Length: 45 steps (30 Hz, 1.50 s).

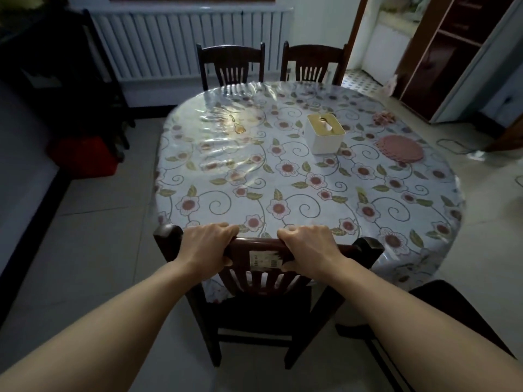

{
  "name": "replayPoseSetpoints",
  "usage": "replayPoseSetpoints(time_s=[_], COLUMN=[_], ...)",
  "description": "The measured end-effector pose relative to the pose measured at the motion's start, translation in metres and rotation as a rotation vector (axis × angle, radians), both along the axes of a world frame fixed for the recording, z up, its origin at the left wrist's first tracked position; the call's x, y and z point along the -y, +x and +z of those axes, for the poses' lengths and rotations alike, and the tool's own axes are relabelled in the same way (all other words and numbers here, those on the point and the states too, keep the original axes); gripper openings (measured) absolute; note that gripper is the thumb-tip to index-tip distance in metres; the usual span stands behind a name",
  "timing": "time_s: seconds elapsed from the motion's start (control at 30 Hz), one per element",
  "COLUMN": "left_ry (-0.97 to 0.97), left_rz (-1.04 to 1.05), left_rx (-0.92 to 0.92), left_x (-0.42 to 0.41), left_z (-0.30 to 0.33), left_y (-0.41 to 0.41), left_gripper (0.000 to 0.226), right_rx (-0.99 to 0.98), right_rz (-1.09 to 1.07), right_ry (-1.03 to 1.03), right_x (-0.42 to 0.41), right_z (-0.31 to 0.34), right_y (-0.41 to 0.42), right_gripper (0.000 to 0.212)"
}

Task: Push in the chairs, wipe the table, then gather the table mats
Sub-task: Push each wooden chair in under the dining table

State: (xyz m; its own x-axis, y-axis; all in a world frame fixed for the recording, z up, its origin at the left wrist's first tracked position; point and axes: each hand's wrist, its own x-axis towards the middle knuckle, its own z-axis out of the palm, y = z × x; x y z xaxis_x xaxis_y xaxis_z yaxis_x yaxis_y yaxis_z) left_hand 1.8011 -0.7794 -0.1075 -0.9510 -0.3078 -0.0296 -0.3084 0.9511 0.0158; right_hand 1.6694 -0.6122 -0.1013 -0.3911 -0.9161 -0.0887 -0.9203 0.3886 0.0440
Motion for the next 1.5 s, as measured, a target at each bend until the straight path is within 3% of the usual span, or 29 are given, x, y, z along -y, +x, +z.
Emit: replayPoseSetpoints(time_s=[0.23, 0.57, 0.8, 0.93, 1.07, 1.17, 1.5], left_ry=[0.042, 0.091, 0.102, 0.105, 0.128, 0.158, 0.147], left_rz=[-0.08, -0.131, -0.128, -0.155, -0.16, -0.165, -0.128], left_rx=[-0.105, 0.012, 0.001, -0.097, -0.123, -0.094, 0.042], left_x=[-0.018, -0.032, -0.029, -0.028, -0.04, -0.059, -0.061], left_z=[-0.038, -0.047, -0.047, -0.052, -0.064, -0.069, -0.056], left_y=[0.0, 0.008, 0.011, 0.016, 0.025, 0.029, 0.034], left_gripper=[0.034, 0.033, 0.03, 0.029, 0.034, 0.03, 0.031], right_rx=[0.023, 0.115, 0.024, -0.083, -0.076, -0.084, -0.097], right_rz=[-0.038, -0.158, -0.199, -0.196, -0.173, -0.168, -0.131], right_ry=[-0.042, 0.019, -0.093, -0.207, -0.15, -0.166, -0.279], right_x=[-0.018, -0.047, -0.051, -0.052, -0.064, -0.08, -0.082], right_z=[-0.025, -0.036, -0.039, -0.05, -0.059, -0.064, -0.069], right_y=[-0.004, 0.01, 0.021, 0.019, 0.023, 0.024, 0.036], right_gripper=[0.037, 0.03, 0.016, 0.031, 0.036, 0.045, 0.041])
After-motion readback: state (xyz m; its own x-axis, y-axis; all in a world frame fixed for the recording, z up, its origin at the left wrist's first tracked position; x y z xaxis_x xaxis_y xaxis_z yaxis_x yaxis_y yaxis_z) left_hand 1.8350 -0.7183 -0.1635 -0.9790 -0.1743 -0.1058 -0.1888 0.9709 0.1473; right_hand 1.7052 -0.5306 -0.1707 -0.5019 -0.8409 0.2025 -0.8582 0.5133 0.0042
